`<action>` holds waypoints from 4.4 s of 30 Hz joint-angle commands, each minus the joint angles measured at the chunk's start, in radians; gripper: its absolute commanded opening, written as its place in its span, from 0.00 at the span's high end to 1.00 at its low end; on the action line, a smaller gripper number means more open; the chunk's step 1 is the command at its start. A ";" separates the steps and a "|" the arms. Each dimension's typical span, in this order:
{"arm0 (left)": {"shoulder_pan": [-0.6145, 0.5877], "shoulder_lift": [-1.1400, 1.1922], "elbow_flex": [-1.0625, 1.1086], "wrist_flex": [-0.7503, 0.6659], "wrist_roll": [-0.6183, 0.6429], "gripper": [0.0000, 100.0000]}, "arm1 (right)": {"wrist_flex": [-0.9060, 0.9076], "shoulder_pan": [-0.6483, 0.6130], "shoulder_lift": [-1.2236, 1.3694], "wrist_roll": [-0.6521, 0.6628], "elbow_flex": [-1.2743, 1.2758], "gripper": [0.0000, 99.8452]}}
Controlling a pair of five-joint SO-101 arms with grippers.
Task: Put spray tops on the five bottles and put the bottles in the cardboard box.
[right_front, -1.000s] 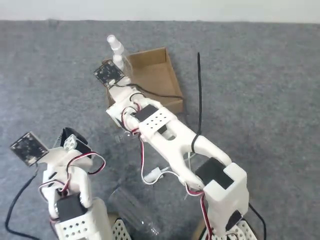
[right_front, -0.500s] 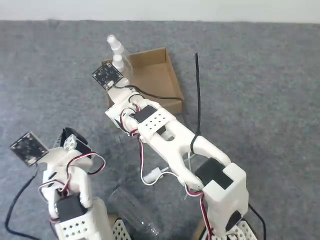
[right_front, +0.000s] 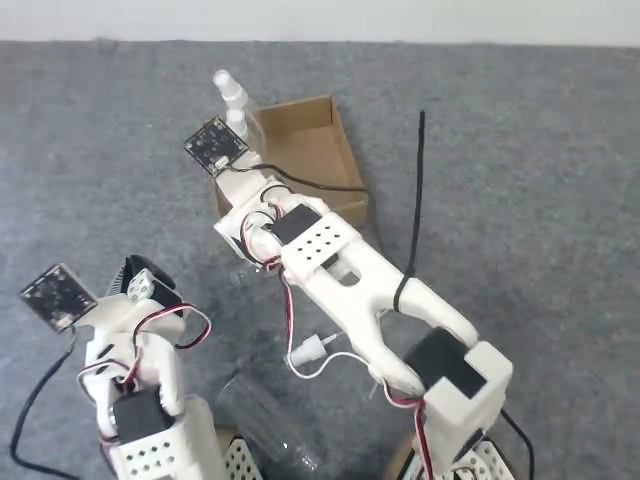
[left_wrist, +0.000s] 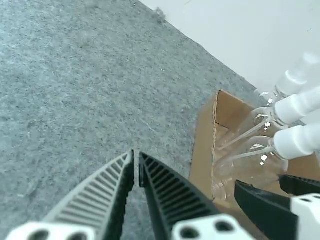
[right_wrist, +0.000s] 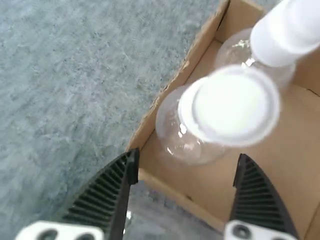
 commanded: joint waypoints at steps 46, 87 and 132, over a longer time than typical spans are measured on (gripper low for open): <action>-0.051 -0.012 -0.013 -0.035 -0.009 0.99 | 0.769 0.021 -0.521 0.519 0.107 0.74; -0.060 -0.012 -0.008 -0.058 -0.009 0.99 | 0.403 -0.010 -0.054 0.994 0.040 0.74; -0.060 -0.012 -0.008 -0.063 -0.009 0.99 | 0.740 0.105 -0.214 0.881 0.071 0.88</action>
